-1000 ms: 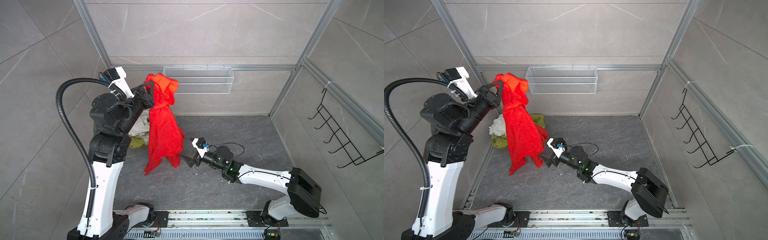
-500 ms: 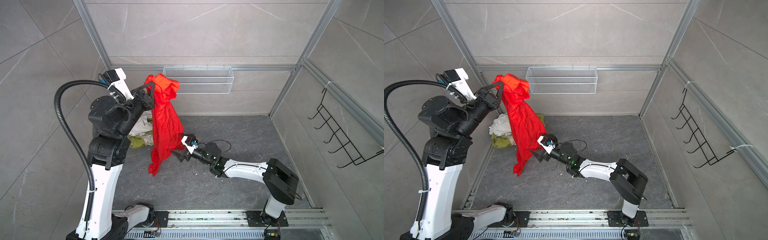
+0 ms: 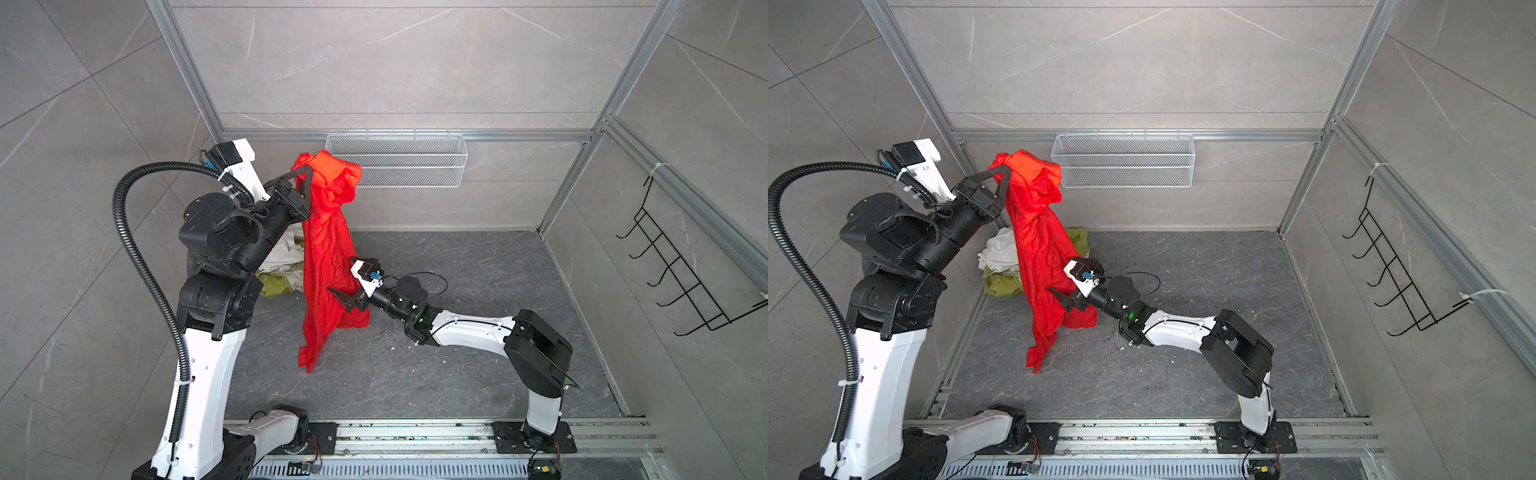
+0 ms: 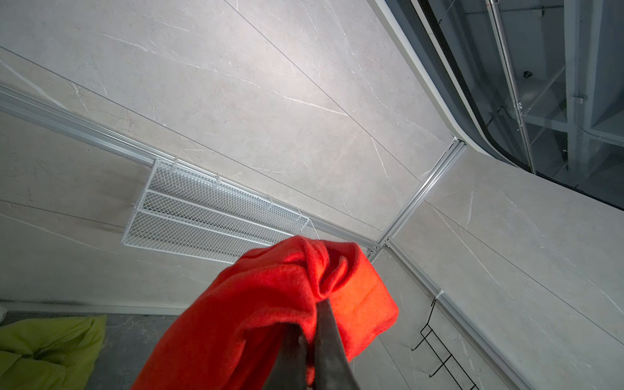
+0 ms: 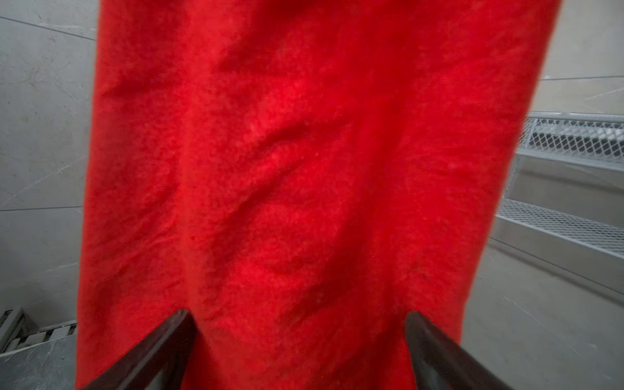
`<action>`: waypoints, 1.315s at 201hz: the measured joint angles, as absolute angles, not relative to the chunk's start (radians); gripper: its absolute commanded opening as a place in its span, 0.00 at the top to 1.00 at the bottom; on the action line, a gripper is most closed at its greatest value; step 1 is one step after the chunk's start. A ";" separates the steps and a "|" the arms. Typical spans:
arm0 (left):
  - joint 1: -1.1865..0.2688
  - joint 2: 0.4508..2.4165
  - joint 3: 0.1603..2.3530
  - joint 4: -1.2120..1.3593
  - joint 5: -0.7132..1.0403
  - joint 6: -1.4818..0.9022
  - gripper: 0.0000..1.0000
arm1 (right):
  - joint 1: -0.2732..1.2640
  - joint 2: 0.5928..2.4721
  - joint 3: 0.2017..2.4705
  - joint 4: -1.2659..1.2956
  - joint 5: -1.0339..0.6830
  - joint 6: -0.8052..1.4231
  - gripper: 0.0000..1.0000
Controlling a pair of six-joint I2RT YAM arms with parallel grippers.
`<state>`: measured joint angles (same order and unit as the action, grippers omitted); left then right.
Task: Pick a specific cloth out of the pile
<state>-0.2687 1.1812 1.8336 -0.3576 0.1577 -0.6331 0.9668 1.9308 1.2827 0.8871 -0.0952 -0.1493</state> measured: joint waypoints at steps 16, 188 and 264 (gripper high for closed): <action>-0.269 1.181 1.834 -0.358 0.160 -0.633 1.00 | 0.967 1.949 1.297 0.888 -0.100 -0.143 0.00; -0.270 1.158 1.822 -0.359 0.156 -0.629 1.00 | 0.967 2.020 1.365 0.845 -0.233 -0.036 1.00; -0.271 1.117 1.781 -0.353 0.130 -0.606 1.00 | 0.967 1.828 1.312 0.699 -0.206 -0.038 1.00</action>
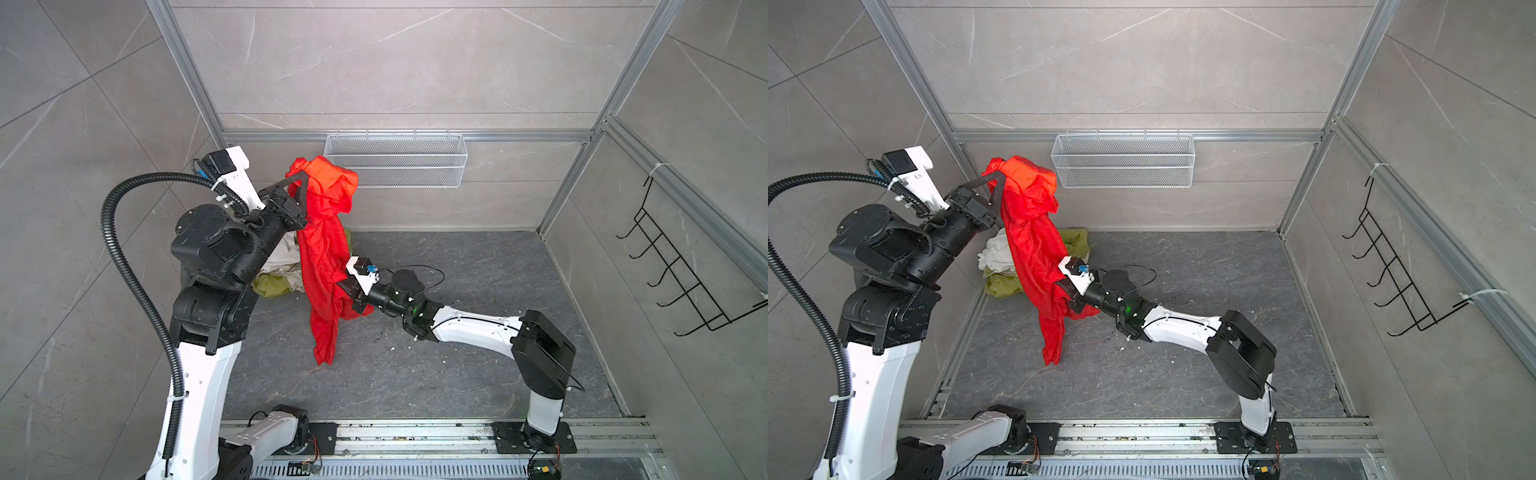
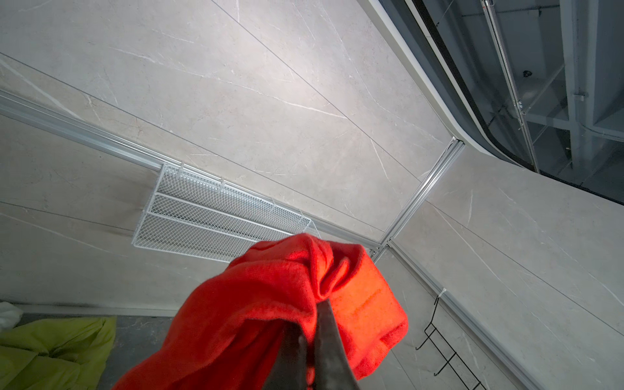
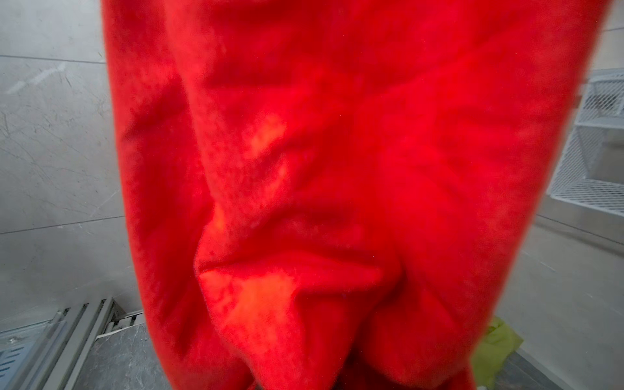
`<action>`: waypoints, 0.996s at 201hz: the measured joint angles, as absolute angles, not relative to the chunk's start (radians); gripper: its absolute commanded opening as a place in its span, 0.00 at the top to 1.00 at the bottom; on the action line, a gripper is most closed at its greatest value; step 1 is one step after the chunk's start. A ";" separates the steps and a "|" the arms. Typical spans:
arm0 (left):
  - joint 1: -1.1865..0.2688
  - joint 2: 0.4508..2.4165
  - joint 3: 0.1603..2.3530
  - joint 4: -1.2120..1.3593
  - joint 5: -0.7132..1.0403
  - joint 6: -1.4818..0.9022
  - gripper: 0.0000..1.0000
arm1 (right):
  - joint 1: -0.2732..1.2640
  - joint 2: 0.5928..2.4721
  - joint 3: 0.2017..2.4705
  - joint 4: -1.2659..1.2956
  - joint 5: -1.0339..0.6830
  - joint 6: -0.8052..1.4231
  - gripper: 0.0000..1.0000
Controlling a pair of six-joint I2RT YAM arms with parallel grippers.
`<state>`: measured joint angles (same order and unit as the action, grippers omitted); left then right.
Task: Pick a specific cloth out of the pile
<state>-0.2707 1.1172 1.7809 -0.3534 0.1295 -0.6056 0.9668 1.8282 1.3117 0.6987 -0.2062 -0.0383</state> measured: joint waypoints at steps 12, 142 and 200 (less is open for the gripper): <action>-0.271 1.111 1.772 -0.350 0.126 -0.603 1.00 | 0.967 1.792 1.302 0.686 -0.204 -0.041 1.00; -0.271 1.090 1.657 -0.363 0.107 -0.598 1.00 | 0.943 1.496 1.225 0.480 -0.129 -0.139 1.00; -0.277 1.091 1.615 -0.371 0.134 -0.600 1.00 | 0.888 1.365 1.225 0.372 -0.084 -0.167 1.00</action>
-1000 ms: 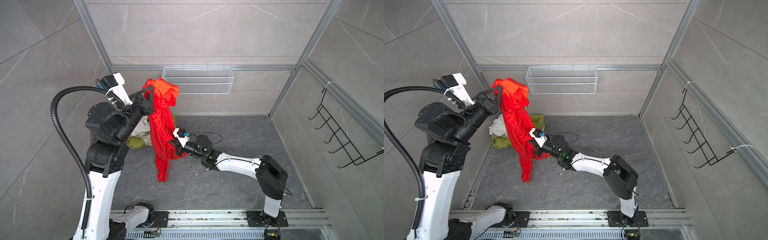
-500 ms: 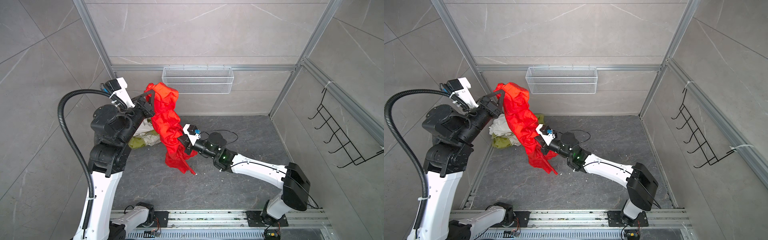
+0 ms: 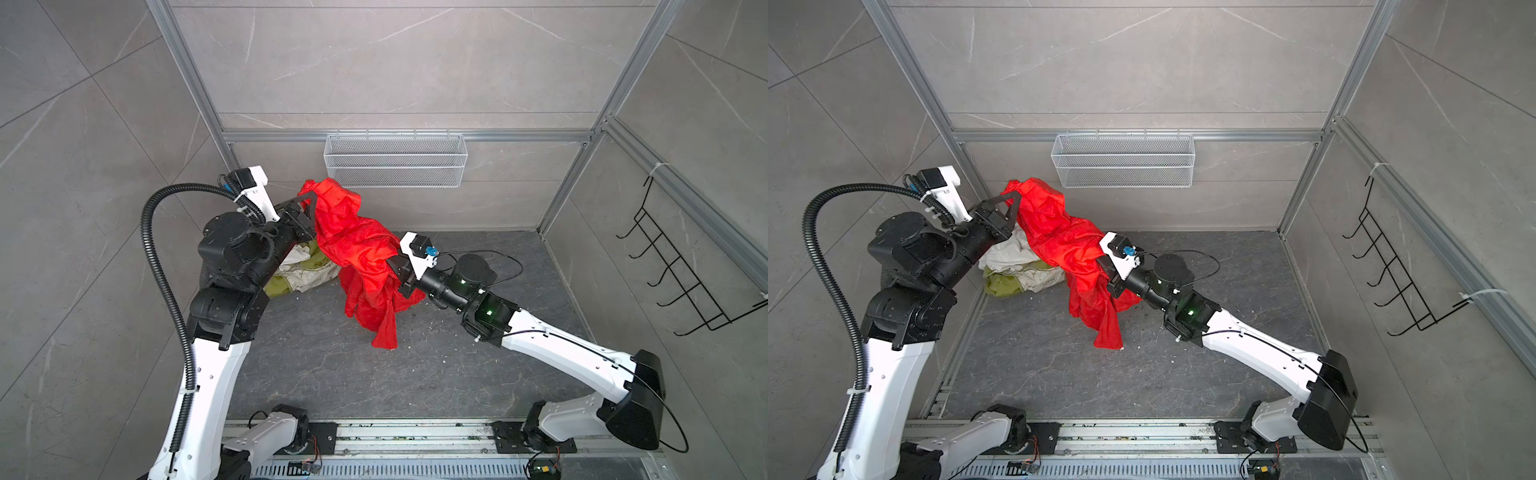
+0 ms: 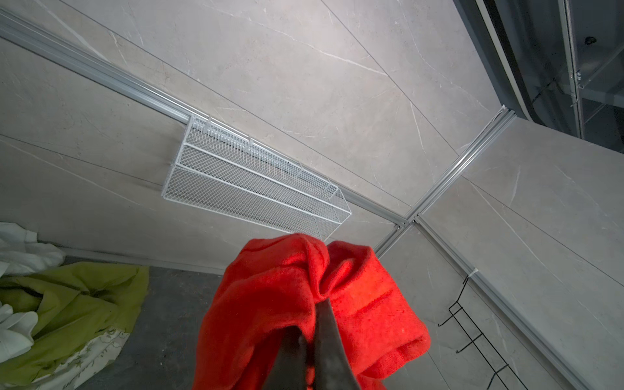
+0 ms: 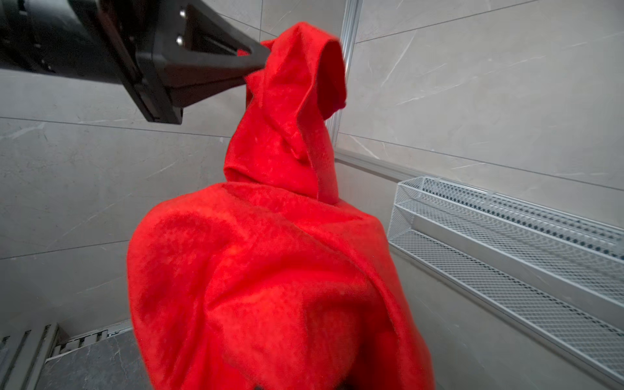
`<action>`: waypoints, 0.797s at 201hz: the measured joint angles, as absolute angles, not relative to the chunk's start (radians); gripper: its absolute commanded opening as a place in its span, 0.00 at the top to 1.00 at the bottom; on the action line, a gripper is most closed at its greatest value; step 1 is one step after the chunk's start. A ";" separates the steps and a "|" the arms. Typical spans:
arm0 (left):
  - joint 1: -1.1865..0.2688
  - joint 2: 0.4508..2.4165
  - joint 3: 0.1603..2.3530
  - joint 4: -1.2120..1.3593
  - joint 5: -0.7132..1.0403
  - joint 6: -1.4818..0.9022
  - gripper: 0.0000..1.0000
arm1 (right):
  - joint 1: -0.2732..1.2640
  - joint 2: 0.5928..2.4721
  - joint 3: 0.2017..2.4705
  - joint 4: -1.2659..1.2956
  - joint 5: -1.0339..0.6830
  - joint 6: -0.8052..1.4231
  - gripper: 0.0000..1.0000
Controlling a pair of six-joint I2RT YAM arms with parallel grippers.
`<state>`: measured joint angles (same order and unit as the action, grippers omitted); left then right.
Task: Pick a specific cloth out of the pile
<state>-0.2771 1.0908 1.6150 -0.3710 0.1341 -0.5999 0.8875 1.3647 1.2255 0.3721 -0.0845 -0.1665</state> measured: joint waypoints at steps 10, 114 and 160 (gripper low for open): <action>-0.285 1.091 1.602 -0.373 0.140 -0.600 1.00 | 0.879 1.349 1.225 0.353 -0.077 -0.173 1.00; -0.411 1.041 1.458 -0.447 0.152 -0.568 1.00 | 0.864 1.176 1.206 0.175 -0.048 -0.212 1.00; -0.484 1.023 1.410 -0.474 0.147 -0.567 1.00 | 0.864 1.092 1.167 0.131 -0.035 -0.215 1.00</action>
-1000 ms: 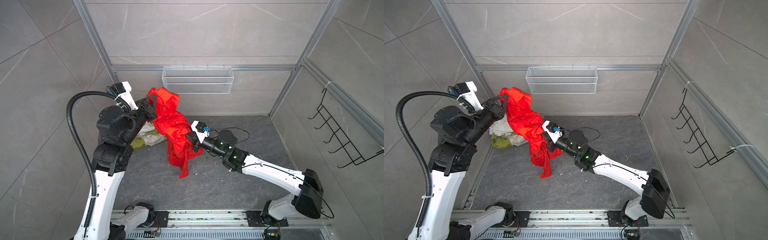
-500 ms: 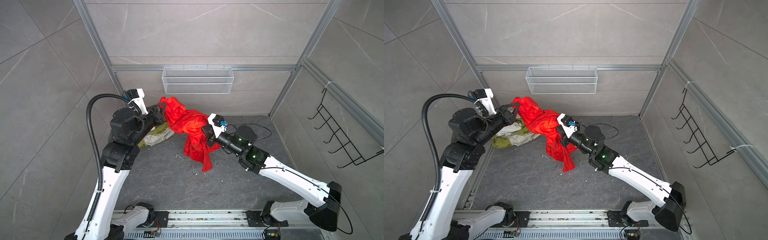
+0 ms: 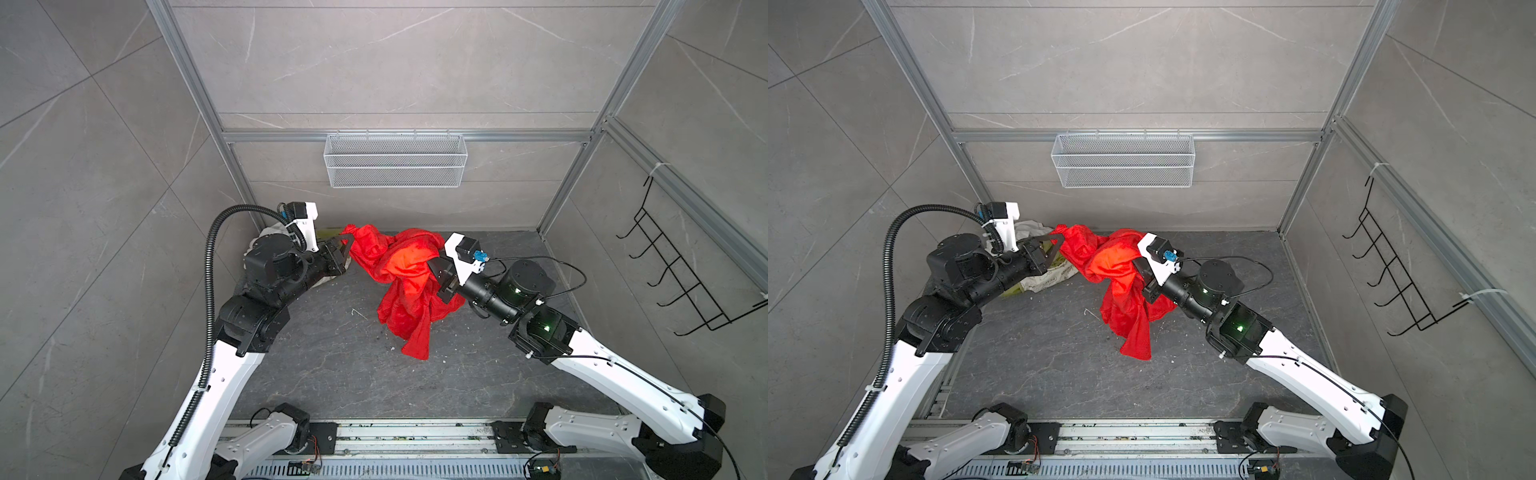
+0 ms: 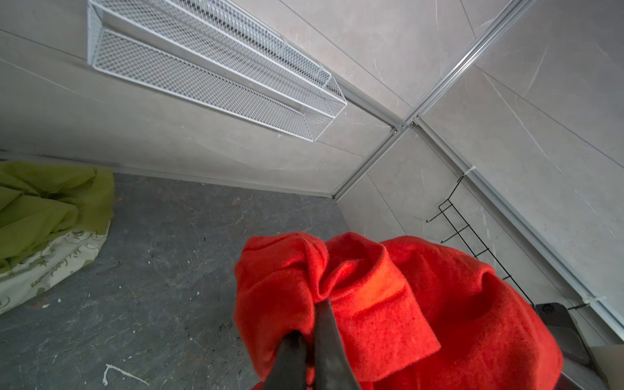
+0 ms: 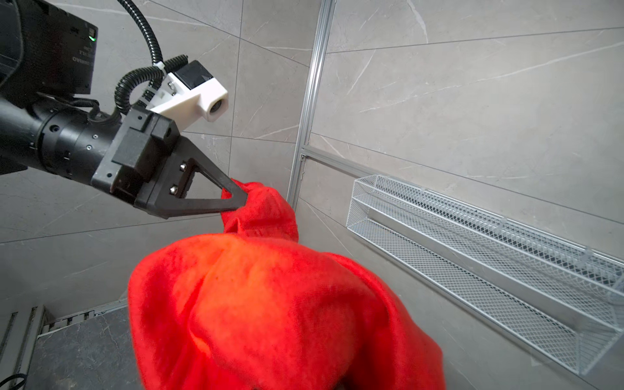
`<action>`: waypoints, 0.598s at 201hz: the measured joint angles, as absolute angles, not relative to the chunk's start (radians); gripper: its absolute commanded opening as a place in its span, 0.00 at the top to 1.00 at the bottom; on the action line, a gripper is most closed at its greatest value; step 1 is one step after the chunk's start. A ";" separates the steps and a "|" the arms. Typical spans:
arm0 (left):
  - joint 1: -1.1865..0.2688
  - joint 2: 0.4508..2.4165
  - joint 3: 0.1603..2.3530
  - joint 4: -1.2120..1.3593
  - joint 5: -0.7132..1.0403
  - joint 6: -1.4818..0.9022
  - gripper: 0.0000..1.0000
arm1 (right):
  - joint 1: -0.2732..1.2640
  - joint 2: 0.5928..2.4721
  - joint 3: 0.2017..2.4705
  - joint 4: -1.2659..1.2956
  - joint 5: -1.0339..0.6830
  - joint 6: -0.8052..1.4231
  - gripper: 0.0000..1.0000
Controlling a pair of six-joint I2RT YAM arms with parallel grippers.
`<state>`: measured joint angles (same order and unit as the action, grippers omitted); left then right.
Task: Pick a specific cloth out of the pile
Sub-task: 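Lower the red cloth to the floor with the left gripper while the right follows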
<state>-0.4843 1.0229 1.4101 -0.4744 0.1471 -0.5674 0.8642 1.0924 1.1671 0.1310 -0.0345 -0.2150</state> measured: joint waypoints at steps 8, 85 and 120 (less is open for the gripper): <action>-0.496 1.019 1.400 -0.481 0.141 -0.567 1.00 | 0.864 1.084 1.163 0.122 -0.032 -0.215 1.00; -0.546 0.956 1.275 -0.511 0.102 -0.568 1.00 | 0.864 0.994 1.112 0.048 -0.010 -0.215 1.00; -0.550 0.929 1.203 -0.522 0.097 -0.576 1.00 | 0.864 0.973 1.085 0.032 -0.010 -0.208 1.00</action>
